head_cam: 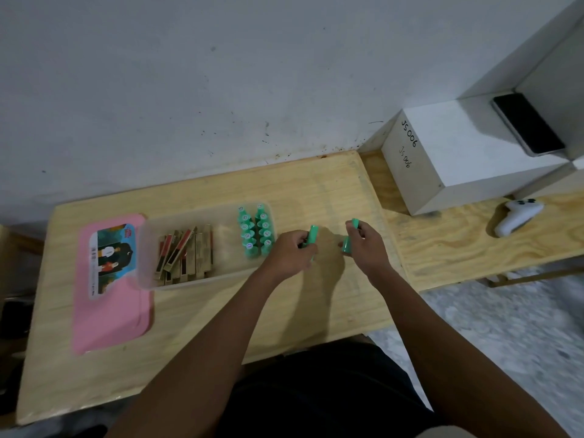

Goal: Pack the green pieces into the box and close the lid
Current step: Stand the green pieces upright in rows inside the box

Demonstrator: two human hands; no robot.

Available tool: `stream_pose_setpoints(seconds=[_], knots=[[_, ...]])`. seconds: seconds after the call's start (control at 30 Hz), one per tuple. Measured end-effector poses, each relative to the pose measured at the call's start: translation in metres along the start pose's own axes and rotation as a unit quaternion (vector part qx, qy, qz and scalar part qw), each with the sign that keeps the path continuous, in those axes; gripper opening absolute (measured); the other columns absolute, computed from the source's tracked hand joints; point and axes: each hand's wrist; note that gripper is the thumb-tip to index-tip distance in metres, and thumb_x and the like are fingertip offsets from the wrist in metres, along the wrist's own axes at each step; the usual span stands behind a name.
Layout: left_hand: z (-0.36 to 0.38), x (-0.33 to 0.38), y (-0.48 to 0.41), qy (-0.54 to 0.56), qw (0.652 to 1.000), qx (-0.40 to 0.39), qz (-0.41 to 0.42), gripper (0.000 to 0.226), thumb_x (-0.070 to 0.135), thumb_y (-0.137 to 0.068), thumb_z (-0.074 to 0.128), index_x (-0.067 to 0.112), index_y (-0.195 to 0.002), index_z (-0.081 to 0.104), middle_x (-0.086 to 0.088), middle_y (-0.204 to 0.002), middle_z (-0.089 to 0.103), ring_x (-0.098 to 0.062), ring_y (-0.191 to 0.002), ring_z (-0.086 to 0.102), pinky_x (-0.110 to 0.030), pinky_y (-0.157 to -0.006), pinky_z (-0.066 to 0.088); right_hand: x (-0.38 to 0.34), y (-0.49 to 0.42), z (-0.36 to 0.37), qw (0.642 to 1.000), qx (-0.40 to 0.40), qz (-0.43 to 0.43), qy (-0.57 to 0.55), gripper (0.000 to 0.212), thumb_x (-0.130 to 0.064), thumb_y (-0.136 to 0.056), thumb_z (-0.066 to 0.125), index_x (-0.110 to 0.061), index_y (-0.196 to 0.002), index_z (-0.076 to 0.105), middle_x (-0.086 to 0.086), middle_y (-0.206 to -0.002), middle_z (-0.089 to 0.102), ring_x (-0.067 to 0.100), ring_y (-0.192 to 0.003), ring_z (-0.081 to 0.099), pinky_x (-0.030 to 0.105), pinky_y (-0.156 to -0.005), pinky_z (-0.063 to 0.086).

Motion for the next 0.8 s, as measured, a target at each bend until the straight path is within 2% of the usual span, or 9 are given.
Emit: stream_pose_setpoints(seconds=[0.07, 0.13, 0.2, 0.27, 0.37, 0.57, 0.63, 0.7, 0.8], knots=[[-0.013, 0.005, 0.007, 0.073, 0.997, -0.004, -0.011, 0.018, 0.018, -0.094, 0.058, 0.009, -0.109, 0.064, -0.008, -0.094, 0.071, -0.018, -0.084, 0.070, -0.030, -0.071, 0.060, -0.008, 0.001, 0.005, 1.000, -0.009, -0.015, -0.005, 0.028, -0.037, -0.099, 0.047, -0.013, -0.103, 0.063, 0.001, -0.087, 0.061, 0.018, -0.084, 0.062, 0.036, -0.076, 0.054], [-0.028, 0.007, 0.012, 0.120, 0.993, 0.003, -0.012, 0.017, 0.020, -0.095, 0.058, 0.010, -0.109, 0.062, -0.010, -0.096, 0.072, -0.021, -0.088, 0.072, -0.033, -0.074, 0.060, -0.015, 0.002, 0.011, 0.999, -0.021, -0.037, 0.000, 0.030, -0.034, -0.100, 0.047, -0.010, -0.101, 0.065, 0.001, -0.085, 0.060, 0.014, -0.080, 0.056, 0.029, -0.072, 0.047], [-0.044, 0.006, 0.016, 0.158, 0.987, 0.016, -0.018, 0.017, 0.018, -0.095, 0.058, 0.010, -0.111, 0.059, -0.013, -0.098, 0.072, -0.023, -0.087, 0.072, -0.034, -0.075, 0.060, -0.023, 0.003, 0.019, 0.998, -0.037, -0.045, -0.010, 0.031, -0.032, -0.099, 0.050, -0.006, -0.101, 0.066, 0.003, -0.086, 0.060, 0.013, -0.081, 0.055, 0.033, -0.076, 0.051], [-0.060, 0.005, 0.022, 0.192, 0.981, 0.019, -0.025, 0.019, 0.018, -0.095, 0.057, 0.011, -0.112, 0.056, -0.013, -0.098, 0.073, -0.024, -0.087, 0.072, -0.034, -0.075, 0.059, -0.032, 0.004, 0.027, 0.996, -0.063, -0.046, -0.031, 0.022, -0.030, -0.098, 0.052, -0.014, -0.099, 0.066, 0.004, -0.095, 0.066, 0.014, -0.089, 0.061, 0.038, -0.084, 0.054], [-0.079, 0.002, 0.032, 0.229, 0.973, 0.022, -0.017, 0.013, 0.018, -0.096, 0.056, 0.012, -0.107, 0.057, -0.015, -0.102, 0.072, -0.026, -0.092, 0.071, -0.038, -0.082, 0.058, -0.045, 0.010, 0.042, 0.991, -0.106, -0.064, -0.052, 0.014, -0.026, -0.098, 0.053, -0.024, -0.101, 0.066, 0.002, -0.099, 0.071, 0.016, -0.097, 0.067, 0.034, -0.087, 0.056], [-0.109, -0.012, 0.040, 0.255, 0.965, 0.056, -0.011, 0.014, 0.016, -0.091, 0.063, 0.007, -0.102, 0.062, -0.017, -0.108, 0.071, -0.028, -0.101, 0.070, -0.049, -0.091, 0.054, -0.063, 0.023, 0.065, 0.980, -0.161, -0.072, -0.095, 0.016, -0.015, -0.100, 0.048, -0.014, -0.104, 0.063, 0.007, -0.101, 0.071, 0.020, -0.099, 0.069, 0.031, -0.085, 0.057], [-0.114, -0.016, 0.041, 0.245, 0.967, 0.074, 0.002, 0.011, 0.013, -0.088, 0.067, 0.007, -0.089, 0.058, -0.017, -0.102, 0.073, -0.029, -0.098, 0.070, -0.052, -0.088, 0.055, -0.064, 0.025, 0.071, 0.979, -0.168, -0.071, -0.091, 0.016, -0.013, -0.100, 0.047, -0.015, -0.102, 0.063, 0.009, -0.102, 0.070, 0.023, -0.101, 0.069, 0.034, -0.086, 0.056], [-0.115, -0.017, 0.041, 0.215, 0.971, 0.100, 0.014, 0.022, 0.013, -0.086, 0.070, 0.010, -0.080, 0.049, -0.016, -0.094, 0.074, -0.028, -0.092, 0.072, -0.052, -0.081, 0.058, -0.060, 0.024, 0.075, 0.980, -0.170, -0.079, -0.067, 0.017, -0.013, -0.099, 0.048, -0.019, -0.098, 0.064, 0.010, -0.105, 0.070, 0.025, -0.102, 0.068, 0.041, -0.090, 0.056], [-0.113, -0.019, 0.042, 0.165, 0.977, 0.135, 0.028, 0.029, 0.019, -0.086, 0.071, 0.013, -0.078, 0.044, -0.015, -0.090, 0.074, -0.029, -0.085, 0.073, -0.045, -0.066, 0.060, -0.053, 0.024, 0.080, 0.980, -0.170, -0.103, -0.010, 0.018, -0.019, -0.098, 0.050, -0.017, -0.110, 0.064, 0.004, -0.112, 0.065, 0.021, -0.100, 0.068, 0.046, -0.090, 0.055]])
Point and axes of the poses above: each hand's wrist, its own y-axis away from the middle knuckle, its own z-axis out of the palm, x = y × z
